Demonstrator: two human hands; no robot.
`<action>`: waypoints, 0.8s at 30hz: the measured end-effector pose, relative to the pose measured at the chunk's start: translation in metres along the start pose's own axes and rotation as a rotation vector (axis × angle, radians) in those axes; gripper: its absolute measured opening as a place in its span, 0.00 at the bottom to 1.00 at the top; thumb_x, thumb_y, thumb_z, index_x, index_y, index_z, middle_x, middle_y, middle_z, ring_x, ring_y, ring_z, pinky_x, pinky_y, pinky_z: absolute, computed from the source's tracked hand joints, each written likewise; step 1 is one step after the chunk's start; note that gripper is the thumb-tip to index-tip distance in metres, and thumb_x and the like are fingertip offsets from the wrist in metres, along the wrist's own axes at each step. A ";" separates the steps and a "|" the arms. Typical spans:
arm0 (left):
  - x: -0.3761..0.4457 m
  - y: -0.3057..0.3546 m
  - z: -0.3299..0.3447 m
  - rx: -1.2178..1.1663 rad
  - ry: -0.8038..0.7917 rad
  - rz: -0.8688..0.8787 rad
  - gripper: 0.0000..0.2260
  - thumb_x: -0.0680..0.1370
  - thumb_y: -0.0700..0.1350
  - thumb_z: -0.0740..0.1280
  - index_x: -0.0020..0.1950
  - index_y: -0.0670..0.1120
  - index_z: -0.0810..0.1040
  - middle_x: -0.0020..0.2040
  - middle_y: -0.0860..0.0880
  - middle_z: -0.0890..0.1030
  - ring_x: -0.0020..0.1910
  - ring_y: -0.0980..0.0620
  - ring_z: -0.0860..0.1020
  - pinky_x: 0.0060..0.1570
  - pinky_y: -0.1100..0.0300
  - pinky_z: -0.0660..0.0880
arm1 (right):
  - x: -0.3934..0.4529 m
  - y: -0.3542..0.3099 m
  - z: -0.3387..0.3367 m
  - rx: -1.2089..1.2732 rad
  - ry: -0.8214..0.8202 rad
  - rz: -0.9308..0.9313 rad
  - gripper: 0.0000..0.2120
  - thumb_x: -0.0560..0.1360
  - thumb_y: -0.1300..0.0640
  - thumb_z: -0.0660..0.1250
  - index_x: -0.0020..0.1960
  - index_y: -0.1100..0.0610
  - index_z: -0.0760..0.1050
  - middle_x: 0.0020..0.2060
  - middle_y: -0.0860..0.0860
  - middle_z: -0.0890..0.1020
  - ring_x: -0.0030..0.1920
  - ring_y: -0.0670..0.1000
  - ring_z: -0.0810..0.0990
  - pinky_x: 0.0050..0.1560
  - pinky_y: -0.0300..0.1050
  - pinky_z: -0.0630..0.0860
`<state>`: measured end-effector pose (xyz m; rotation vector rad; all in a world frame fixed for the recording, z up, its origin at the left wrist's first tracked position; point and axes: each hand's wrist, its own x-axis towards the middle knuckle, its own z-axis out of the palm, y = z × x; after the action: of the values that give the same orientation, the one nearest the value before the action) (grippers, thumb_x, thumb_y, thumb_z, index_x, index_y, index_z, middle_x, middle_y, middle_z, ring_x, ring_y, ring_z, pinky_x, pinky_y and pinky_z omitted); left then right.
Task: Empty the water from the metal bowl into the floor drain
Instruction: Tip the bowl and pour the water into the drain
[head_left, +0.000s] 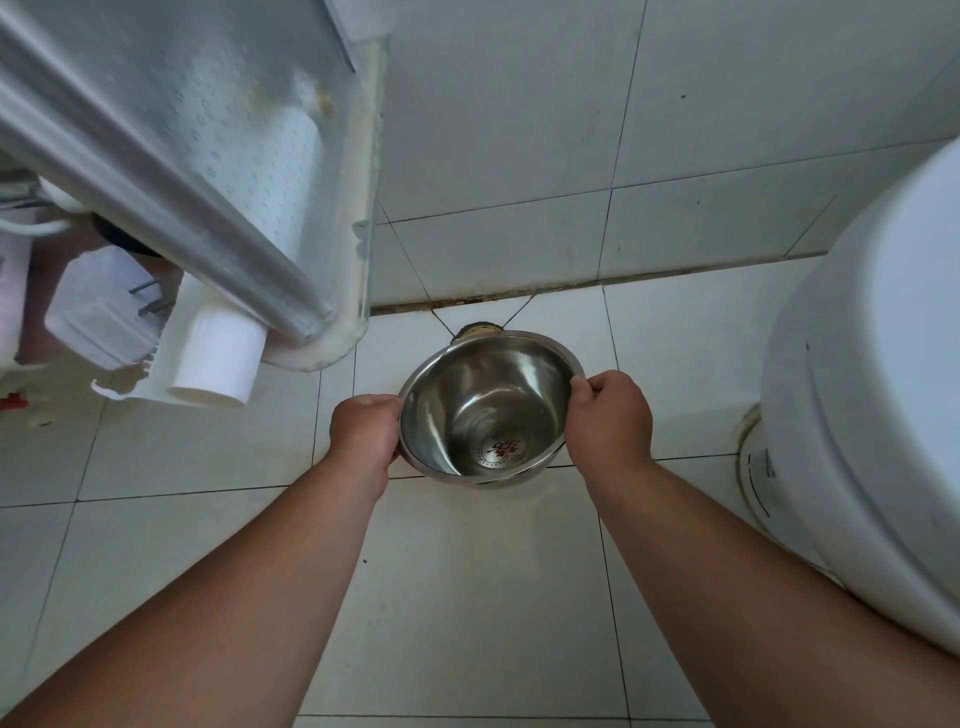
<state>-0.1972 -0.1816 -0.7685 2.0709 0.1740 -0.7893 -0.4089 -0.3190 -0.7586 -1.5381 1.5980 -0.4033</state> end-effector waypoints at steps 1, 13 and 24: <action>0.000 0.001 0.000 -0.002 -0.001 0.001 0.10 0.73 0.32 0.68 0.43 0.43 0.89 0.43 0.41 0.86 0.42 0.41 0.82 0.47 0.48 0.82 | 0.000 0.000 0.000 0.000 0.003 -0.002 0.12 0.85 0.53 0.63 0.45 0.58 0.73 0.35 0.47 0.76 0.35 0.49 0.74 0.33 0.44 0.65; -0.003 0.005 -0.001 0.018 0.005 0.002 0.10 0.74 0.33 0.68 0.40 0.43 0.89 0.44 0.40 0.87 0.43 0.39 0.83 0.47 0.47 0.83 | 0.001 0.000 0.000 -0.013 0.008 0.013 0.12 0.85 0.53 0.63 0.45 0.58 0.74 0.35 0.46 0.76 0.35 0.44 0.72 0.31 0.39 0.63; -0.001 0.005 0.000 0.017 -0.007 0.003 0.10 0.73 0.33 0.68 0.42 0.41 0.89 0.43 0.40 0.85 0.42 0.41 0.81 0.45 0.48 0.81 | 0.000 -0.003 -0.002 0.023 0.008 0.013 0.12 0.85 0.53 0.62 0.46 0.59 0.75 0.35 0.48 0.76 0.37 0.50 0.75 0.38 0.46 0.68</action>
<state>-0.1962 -0.1844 -0.7644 2.0836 0.1613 -0.7988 -0.4081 -0.3201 -0.7555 -1.5105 1.6029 -0.4194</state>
